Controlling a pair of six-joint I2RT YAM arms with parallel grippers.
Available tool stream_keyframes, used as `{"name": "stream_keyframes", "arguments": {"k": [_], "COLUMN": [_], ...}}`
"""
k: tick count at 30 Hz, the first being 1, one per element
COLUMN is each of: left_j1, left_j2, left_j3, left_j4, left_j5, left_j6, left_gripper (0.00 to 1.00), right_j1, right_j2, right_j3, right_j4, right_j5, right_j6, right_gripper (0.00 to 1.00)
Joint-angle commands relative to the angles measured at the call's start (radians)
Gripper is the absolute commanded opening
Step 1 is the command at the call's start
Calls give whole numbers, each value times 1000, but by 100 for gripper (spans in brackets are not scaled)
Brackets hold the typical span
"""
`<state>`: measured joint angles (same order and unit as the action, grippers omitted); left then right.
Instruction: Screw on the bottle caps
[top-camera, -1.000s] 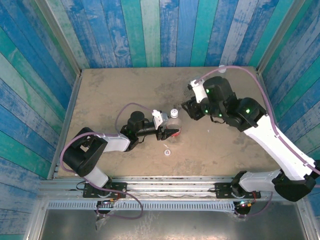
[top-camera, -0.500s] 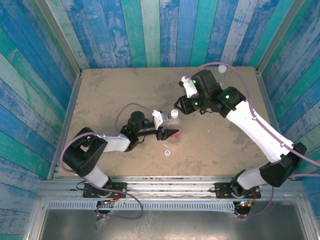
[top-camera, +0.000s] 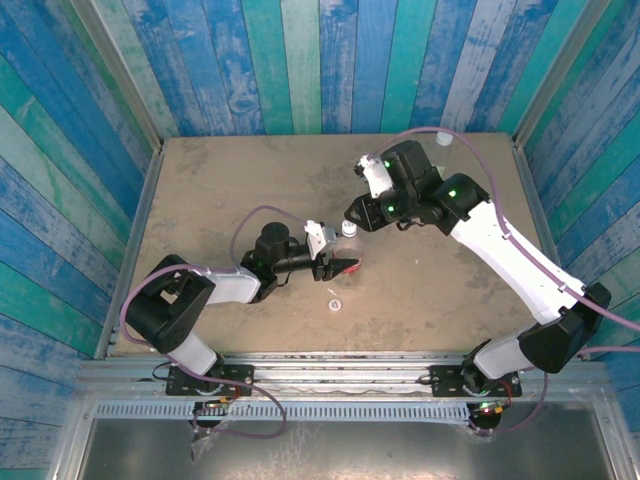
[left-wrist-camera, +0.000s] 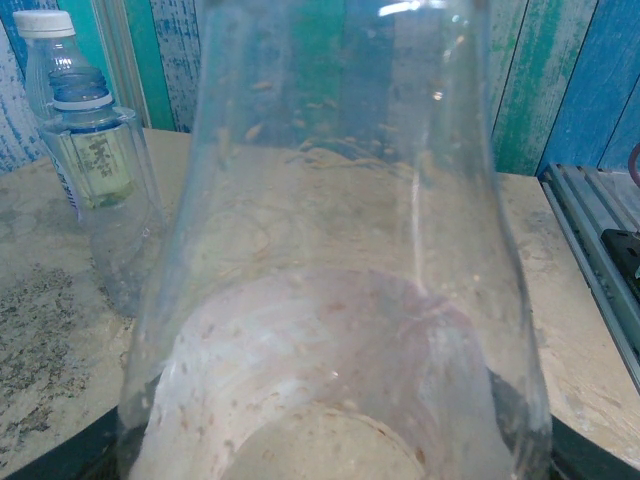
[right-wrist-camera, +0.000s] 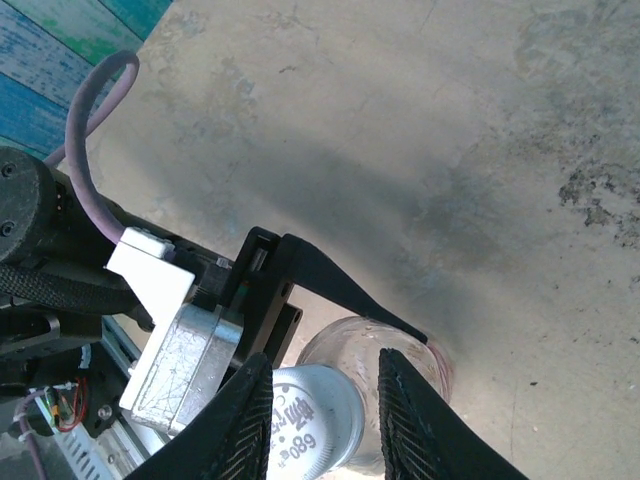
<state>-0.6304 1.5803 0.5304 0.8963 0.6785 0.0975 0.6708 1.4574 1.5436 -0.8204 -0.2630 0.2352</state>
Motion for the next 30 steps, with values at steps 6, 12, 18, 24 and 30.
{"name": "stream_keyframes", "arguments": {"k": [6,12,18,24,30], "left_j1": [-2,-1,0,-1,-2], "left_j2": [12,18,20,20,24], "left_j3": [8,11,17,17,25], "left_j4": [-63,-69,-81,-77,-91], "left_j5": [-28,-33,-38,-34,-45], "left_j6": [16,17,16,13,9], "left_gripper": [65,65,65,65,65], "right_j1": [-5,-4,-4,-5,-4], "right_j2": [-28,-38,-51,-44,-53], "right_j3": [-46,-57,-76,-80,-101], "right_j4": [-5,-4,-4,-2,-2], "right_j5": [-22,-26,-29,-50,-73], "right_j6": [10,13,25,36,48], "right_gripper": [31,27,25,22,19]}}
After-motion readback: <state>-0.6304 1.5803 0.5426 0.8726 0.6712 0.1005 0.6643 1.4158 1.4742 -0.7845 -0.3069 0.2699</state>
